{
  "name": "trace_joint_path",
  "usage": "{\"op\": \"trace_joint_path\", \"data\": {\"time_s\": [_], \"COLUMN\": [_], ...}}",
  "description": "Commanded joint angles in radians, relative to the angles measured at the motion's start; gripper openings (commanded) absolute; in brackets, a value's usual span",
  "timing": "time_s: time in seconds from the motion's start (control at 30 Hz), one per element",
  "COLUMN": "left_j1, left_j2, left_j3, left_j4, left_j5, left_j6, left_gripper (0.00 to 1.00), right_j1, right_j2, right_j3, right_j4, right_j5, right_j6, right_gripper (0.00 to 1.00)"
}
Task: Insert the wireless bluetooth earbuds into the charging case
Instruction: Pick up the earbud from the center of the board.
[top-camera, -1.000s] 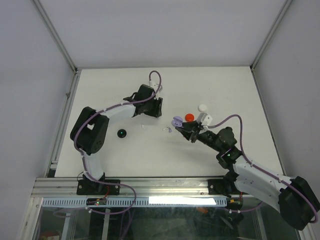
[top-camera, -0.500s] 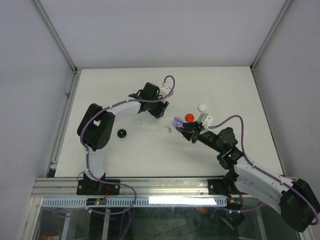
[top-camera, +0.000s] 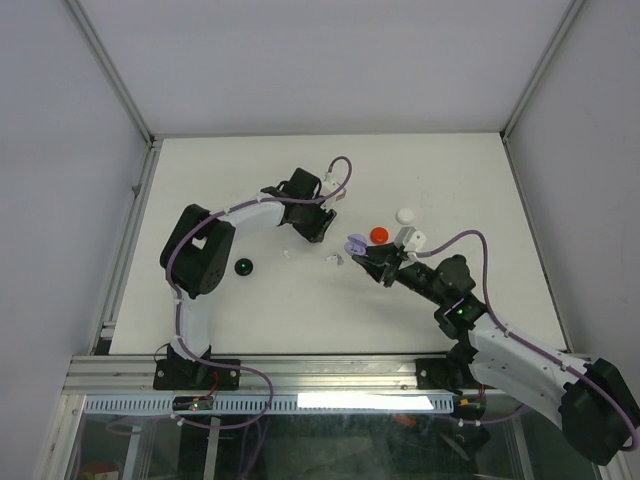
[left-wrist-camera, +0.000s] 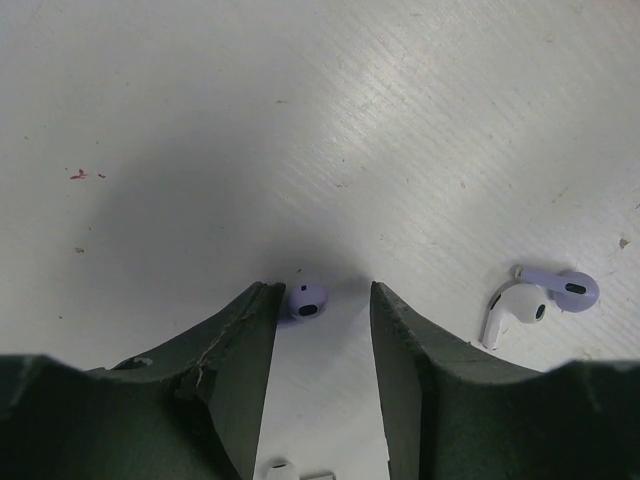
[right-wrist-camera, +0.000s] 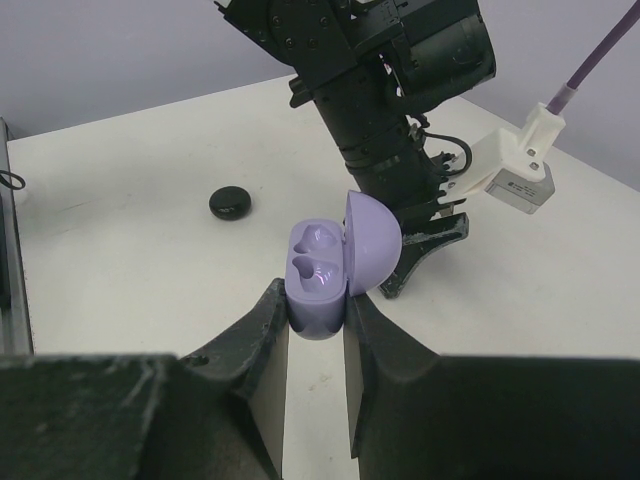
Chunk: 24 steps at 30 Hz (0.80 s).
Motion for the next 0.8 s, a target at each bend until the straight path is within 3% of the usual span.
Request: {"op": "trace_joint_path", "data": {"time_s": [0.0, 0.5, 0.77], "left_j1": [-0.007, -0.025, -0.026], "left_j2": [-0.039, -0.015, -0.107], "left_j3": [0.016, 0.03, -0.005], "left_j4": [-0.042, -0.061, -0.007], "left_j5": [-0.024, -0.129, -0.107], "left_j6": [-0.034, -0.083, -0.186], "left_gripper": [0.43, 0.23, 0.16], "right_j1": [-0.003, -0.003, -0.004], "right_j2": [-0.013, -0.005, 0.026], "right_j3": [0.003, 0.002, 0.007], "right_j4": [0.046, 0.055, 0.08], "right_j5": [0.016, 0.011, 0.01], "right_j6": [-0.001, 0.008, 0.012], "right_gripper": [0.09, 0.09, 0.09]}}
